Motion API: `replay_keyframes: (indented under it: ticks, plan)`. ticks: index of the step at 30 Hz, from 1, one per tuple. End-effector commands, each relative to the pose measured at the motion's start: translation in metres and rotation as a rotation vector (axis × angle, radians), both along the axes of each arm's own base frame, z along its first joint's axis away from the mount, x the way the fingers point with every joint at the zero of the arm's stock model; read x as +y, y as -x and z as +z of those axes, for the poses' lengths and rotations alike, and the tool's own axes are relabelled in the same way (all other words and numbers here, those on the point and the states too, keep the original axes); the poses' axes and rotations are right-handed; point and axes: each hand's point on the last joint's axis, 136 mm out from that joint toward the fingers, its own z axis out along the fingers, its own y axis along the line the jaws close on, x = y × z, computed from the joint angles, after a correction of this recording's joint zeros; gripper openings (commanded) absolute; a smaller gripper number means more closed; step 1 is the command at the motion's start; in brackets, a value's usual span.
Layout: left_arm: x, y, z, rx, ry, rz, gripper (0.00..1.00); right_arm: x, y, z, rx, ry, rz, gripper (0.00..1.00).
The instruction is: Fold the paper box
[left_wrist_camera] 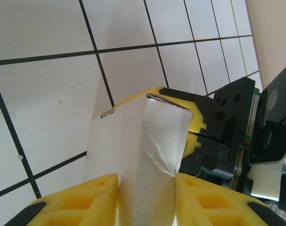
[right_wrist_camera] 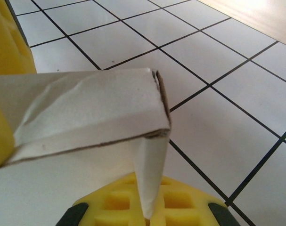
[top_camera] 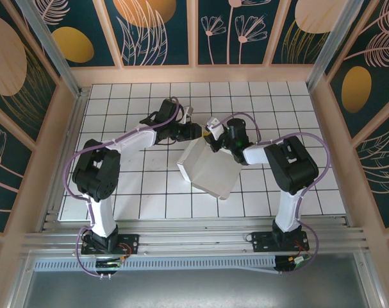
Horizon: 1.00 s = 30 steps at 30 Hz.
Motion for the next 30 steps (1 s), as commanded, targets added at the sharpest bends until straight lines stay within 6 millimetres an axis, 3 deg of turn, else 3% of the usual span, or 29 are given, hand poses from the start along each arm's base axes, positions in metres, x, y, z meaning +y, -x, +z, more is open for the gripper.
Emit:
replay_keyframes:
  ticks: [1,7,15,20,30]
  plan:
    - [-0.006,-0.002,-0.009,0.022,0.021,-0.016,0.33,0.009,0.012,0.007,-0.011,-0.026,0.059,0.00]
    - [-0.007,0.004,-0.009,0.025,0.027,-0.038,0.34,0.011,0.009,0.008,-0.006,-0.047,0.049,0.06]
    - [-0.009,0.004,-0.006,0.014,0.035,-0.058,0.35,0.017,0.011,0.009,0.012,-0.057,0.079,0.01]
    - [-0.006,0.001,-0.009,0.002,0.012,-0.042,0.35,0.020,0.012,0.012,0.025,-0.074,0.090,0.26]
    - [0.007,-0.009,-0.011,-0.032,-0.090,-0.003,0.36,-0.015,0.015,0.045,-0.035,-0.116,0.041,0.32]
